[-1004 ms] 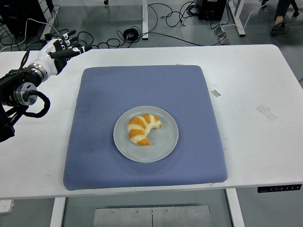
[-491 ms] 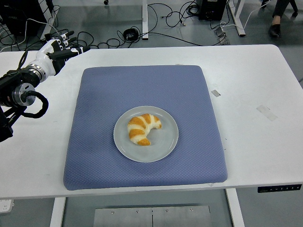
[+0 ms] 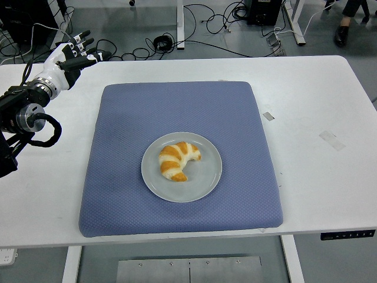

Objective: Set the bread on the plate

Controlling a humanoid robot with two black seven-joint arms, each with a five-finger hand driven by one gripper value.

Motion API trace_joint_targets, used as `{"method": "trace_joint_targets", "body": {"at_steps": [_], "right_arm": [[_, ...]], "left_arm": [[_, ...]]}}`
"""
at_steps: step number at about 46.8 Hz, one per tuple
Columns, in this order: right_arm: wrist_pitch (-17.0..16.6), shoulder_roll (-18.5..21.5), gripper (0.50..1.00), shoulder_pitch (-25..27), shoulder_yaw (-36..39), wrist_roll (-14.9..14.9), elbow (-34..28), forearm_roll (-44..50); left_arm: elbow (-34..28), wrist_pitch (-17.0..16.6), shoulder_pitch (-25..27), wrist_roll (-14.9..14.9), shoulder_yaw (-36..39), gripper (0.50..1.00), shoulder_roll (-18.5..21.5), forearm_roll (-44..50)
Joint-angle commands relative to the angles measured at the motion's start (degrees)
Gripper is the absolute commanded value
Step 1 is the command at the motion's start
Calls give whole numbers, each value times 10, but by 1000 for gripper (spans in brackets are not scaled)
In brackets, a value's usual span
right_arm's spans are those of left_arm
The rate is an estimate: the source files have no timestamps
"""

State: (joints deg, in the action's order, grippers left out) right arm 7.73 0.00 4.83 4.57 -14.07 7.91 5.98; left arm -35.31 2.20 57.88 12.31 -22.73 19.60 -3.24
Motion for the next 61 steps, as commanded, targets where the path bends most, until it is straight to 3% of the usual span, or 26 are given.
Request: {"method": "trace_joint_targets", "body": {"at_steps": [1, 40, 53, 61], "right_arm": [[0, 0, 1000, 0, 0, 0, 1, 0], [0, 0, 1000, 0, 0, 0, 0, 0], [0, 0, 1000, 0, 0, 0, 1, 0], [0, 0, 1000, 0, 0, 0, 0, 0]], "left_arm": [[1, -1, -2, 0, -1, 974, 0, 1], [17, -1, -9, 2, -2, 974, 3, 1], [17, 0, -10, 33, -1, 974, 3, 0], [17, 0, -11, 38, -2, 974, 1, 1]]}}
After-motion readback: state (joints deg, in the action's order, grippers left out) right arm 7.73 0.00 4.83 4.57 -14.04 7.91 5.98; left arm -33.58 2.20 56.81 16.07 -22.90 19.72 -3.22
